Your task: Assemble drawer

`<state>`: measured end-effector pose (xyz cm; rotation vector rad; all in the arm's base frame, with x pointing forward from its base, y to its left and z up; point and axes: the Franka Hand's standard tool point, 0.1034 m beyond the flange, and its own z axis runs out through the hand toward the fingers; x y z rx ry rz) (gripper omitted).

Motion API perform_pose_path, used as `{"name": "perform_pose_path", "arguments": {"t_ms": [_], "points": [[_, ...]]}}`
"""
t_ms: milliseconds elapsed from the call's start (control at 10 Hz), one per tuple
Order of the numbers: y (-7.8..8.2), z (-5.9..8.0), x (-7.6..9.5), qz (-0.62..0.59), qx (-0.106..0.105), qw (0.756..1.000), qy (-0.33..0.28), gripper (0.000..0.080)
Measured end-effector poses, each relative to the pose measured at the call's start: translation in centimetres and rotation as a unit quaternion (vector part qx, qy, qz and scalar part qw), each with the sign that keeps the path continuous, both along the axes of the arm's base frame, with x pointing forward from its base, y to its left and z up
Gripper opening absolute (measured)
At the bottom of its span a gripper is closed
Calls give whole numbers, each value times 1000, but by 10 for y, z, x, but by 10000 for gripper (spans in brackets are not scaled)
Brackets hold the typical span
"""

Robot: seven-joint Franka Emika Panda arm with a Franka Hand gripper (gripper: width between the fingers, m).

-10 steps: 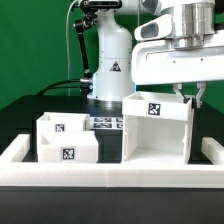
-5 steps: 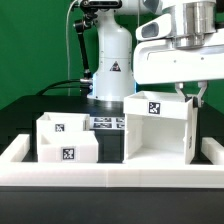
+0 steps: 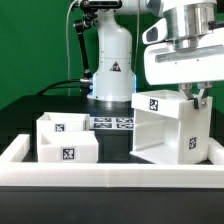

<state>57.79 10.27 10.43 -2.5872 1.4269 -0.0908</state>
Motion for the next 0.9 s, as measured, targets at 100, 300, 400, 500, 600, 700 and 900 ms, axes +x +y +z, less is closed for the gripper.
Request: {"name": "perform_pose_path", "arguments": {"t_ms": [100, 300, 400, 500, 600, 700, 900], "points": [[1, 1, 0, -16, 4, 1000, 1, 44], [-1, 1, 1, -69, 16, 997, 9, 45], [-1, 1, 1, -93, 22, 995, 12, 45], [-2, 1, 1, -119, 28, 992, 16, 45], [-3, 0, 1, -138, 34, 990, 19, 45], [-4, -1, 2, -184, 49, 981, 27, 45], [-4, -1, 10, -253, 67, 964, 35, 45]]}}
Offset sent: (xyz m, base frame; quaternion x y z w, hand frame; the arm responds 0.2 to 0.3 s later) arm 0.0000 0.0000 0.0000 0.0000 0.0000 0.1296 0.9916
